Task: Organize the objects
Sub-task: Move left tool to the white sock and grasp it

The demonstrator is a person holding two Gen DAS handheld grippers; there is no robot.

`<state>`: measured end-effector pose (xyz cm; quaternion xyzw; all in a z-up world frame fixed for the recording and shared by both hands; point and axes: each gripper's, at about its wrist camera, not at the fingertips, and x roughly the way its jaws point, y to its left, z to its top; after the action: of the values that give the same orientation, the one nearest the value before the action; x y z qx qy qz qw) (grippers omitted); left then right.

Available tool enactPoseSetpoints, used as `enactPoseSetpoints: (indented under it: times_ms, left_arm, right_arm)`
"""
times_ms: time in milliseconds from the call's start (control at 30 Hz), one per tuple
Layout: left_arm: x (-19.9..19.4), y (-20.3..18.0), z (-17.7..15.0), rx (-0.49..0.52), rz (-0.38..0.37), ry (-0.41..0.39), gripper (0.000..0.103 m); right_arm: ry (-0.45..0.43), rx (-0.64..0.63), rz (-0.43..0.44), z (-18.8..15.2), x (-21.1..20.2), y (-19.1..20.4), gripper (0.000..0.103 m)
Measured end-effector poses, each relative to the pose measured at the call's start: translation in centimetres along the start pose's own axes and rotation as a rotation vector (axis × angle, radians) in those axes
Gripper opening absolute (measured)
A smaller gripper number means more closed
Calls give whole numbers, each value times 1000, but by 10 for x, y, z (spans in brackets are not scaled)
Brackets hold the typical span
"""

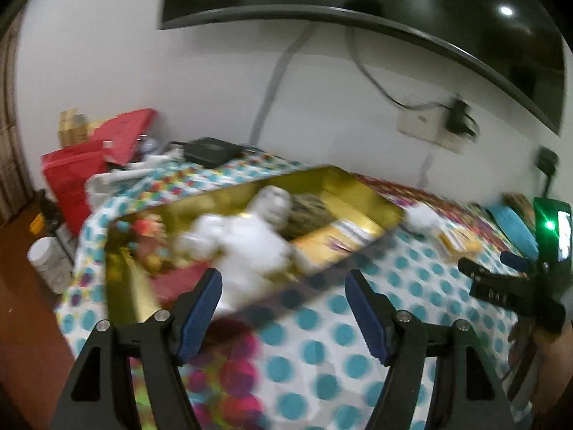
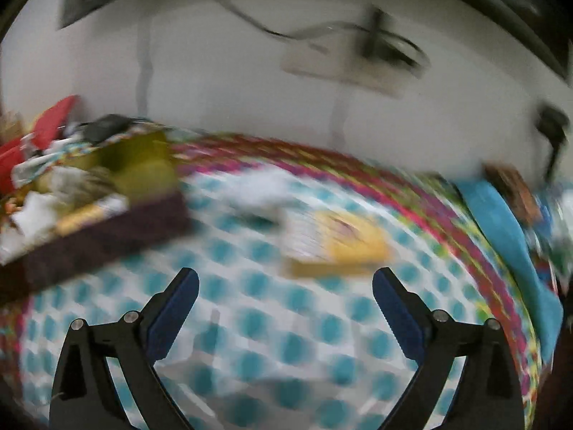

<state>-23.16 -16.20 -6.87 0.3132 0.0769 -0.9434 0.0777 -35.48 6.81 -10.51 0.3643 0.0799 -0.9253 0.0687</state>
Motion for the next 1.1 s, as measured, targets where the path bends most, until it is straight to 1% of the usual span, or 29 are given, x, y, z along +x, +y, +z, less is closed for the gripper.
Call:
enactPoseSetpoints:
  times_ms: [67,133,233,267,333,467,533,600,700,767,800,867,933,1000,1033,1067,1100]
  left_arm:
    - [3,-24,-6,47,-24,12,73]
    - [6,-45,-10,89,-51,27,73]
    - [14,-77,-13,136,-92,42,73]
    - [18,-86,-12,146,-93,55,73]
    - [30,-103,-7,168,-81,78,73]
    - [54,-139,7,212,-39,80,73]
    - [65,-154,16,220,-46,77,73]
    - [76,-167,26,219,-39,76,73]
    - [94,-184,50,201,-47,56,73]
    - [107,-199,65,232,-42,36,73]
    - [115,-206,70,242,-52,42,73]
    - [136,-215,78,247,-59,100,73]
    - [153,-222,82,240,-55,139,73]
    - [169,-228,82,248,-32,169,73]
    - [181,-230,81,247,-7,203,73]
    - [190,-229,80,228,13,231,73]
    - [198,-226,80,195,13,253,73]
  right_arm:
    - [17,53,-24,-10,3,-33,97]
    - [19,91,-28,-17,4,-54,97]
    - [27,120,-24,-21,8,-72,97]
    - [30,141,-6,-22,9,-77,97]
    - [28,163,-6,-21,10,-82,97]
    - [62,177,-29,-22,15,-83,97]
    - [82,203,-31,-23,20,-88,97]
    - [91,245,-31,-26,21,-96,97]
    - [88,356,-88,-34,19,-117,98]
    - [101,392,-101,-37,20,-123,98]
    - [113,401,-95,-38,22,-125,98]
    - [140,405,-88,-39,27,-126,98]
    - [148,391,-91,-39,29,-124,98]
    - [152,374,-84,-37,30,-120,98]
    - [155,364,-80,-37,31,-118,98]
    - [157,358,-79,-37,31,-117,98]
    - [158,355,-78,-36,31,-116,98]
